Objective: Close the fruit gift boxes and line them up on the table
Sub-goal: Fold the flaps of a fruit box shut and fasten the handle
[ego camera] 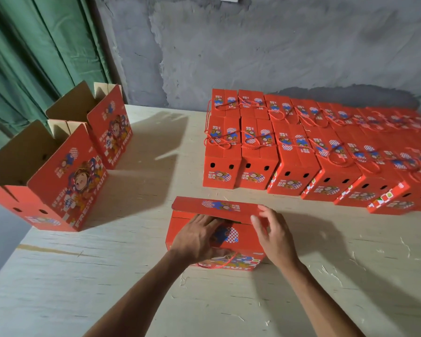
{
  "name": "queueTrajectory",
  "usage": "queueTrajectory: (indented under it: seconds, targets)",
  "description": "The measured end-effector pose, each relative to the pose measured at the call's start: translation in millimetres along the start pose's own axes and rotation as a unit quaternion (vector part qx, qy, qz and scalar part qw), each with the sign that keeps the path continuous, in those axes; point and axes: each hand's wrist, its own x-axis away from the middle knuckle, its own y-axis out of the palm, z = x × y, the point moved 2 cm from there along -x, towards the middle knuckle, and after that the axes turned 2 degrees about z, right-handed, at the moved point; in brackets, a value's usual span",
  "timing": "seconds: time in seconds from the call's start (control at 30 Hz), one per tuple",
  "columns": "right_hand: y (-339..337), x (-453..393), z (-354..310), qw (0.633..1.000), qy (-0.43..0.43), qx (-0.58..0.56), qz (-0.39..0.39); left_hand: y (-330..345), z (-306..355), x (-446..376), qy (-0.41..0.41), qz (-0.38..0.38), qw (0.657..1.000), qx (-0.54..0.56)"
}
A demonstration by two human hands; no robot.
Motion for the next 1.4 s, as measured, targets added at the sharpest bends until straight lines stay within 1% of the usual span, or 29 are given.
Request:
queueTrajectory:
  seconds: [0.1, 0.23, 0.3, 0.37, 0.4, 0.43, 0.47, 0.53, 0.57, 0.63, 0.67, 0.73, 0.9, 0.97, 1.07, 1.13, 1.2, 1.27, 1.33, 1.4]
  targets:
    - [-4.6, -2.6, 5.6, 0.995, -0.064, 0.078, -0.007, -0.8, 6.7, 6.9, 0.014, 0.030, 0.999, -0.007]
    - [-12.0, -13.4, 7.8, 0.987, -0.108, 0.092, -0.069, 6.3, 18.1, 30.3, 0.090, 0.124, 0.986, 0.059]
    - [-13.5, -19.0, 6.1, 0.980, -0.129, 0.113, -0.102, -4.9, 15.0, 33.1, 0.078, 0.166, 0.981, 0.065]
    - [-14.4, -22.1, 6.1, 0.972, -0.139, 0.138, -0.127, -25.2, 2.2, 21.0, 0.022, 0.186, 0.982, 0.007]
    - [-15.5, -23.7, 6.6, 0.970, -0.137, 0.146, -0.137, -35.1, -8.2, 12.0, -0.016, 0.174, 0.984, -0.027]
    - [-17.0, -25.9, 6.8, 0.969, -0.138, 0.150, -0.142, -42.8, -19.2, 3.0, -0.048, 0.133, 0.989, -0.045]
    - [-18.3, -28.6, 7.2, 0.968, -0.143, 0.152, -0.144, -47.3, -29.0, -4.1, -0.064, 0.067, 0.995, -0.045]
    - [-17.1, -33.2, 5.9, 0.963, -0.154, 0.154, -0.162, -45.4, -46.9, -11.1, -0.065, -0.055, 0.996, -0.021]
    - [-14.5, -34.9, 4.5, 0.958, -0.157, 0.154, -0.185, -41.2, -54.8, -12.4, -0.065, -0.092, 0.993, -0.019]
    - [-8.2, -39.0, 3.1, 0.950, -0.145, 0.146, -0.235, -35.4, -67.4, -15.7, -0.080, -0.130, 0.988, -0.036]
    - [-5.8, -41.1, 2.7, 0.948, -0.127, 0.142, -0.254, -34.1, -71.8, -18.1, -0.091, -0.138, 0.985, -0.043]
    - [-4.0, -45.4, 1.5, 0.949, -0.111, 0.144, -0.259, -34.5, -76.2, -21.5, -0.077, -0.124, 0.988, -0.059]
    - [-2.0, -44.4, -7.4, 0.942, -0.205, 0.174, -0.200, -32.0, -74.0, -21.5, -0.056, -0.047, 0.996, -0.049]
    - [1.4, -40.9, -8.7, 0.944, -0.212, 0.179, -0.181, -31.0, -71.7, -20.9, -0.053, -0.035, 0.995, -0.071]
    - [6.2, -37.7, -9.9, 0.944, -0.214, 0.194, -0.161, -29.8, -70.6, -19.7, -0.053, -0.037, 0.993, -0.103]
    - [7.5, -36.0, -10.3, 0.943, -0.195, 0.203, -0.177, -29.6, -69.8, -19.4, -0.050, -0.052, 0.990, -0.120]
    - [8.2, -32.4, -7.6, 0.940, -0.176, 0.210, -0.204, -27.2, -70.7, -18.8, -0.026, -0.078, 0.987, -0.141]
    - [6.7, -29.9, -4.3, 0.932, -0.188, 0.214, -0.224, -28.1, -74.3, -15.8, -0.010, -0.109, 0.986, -0.126]
    - [0.0, -32.4, -0.5, 0.919, -0.208, 0.217, -0.255, -32.9, -82.0, -12.9, -0.017, -0.146, 0.985, -0.092]
    - [-6.6, -34.1, 2.6, 0.919, -0.228, 0.196, -0.256, -40.1, -88.8, -7.8, -0.020, -0.165, 0.984, -0.065]
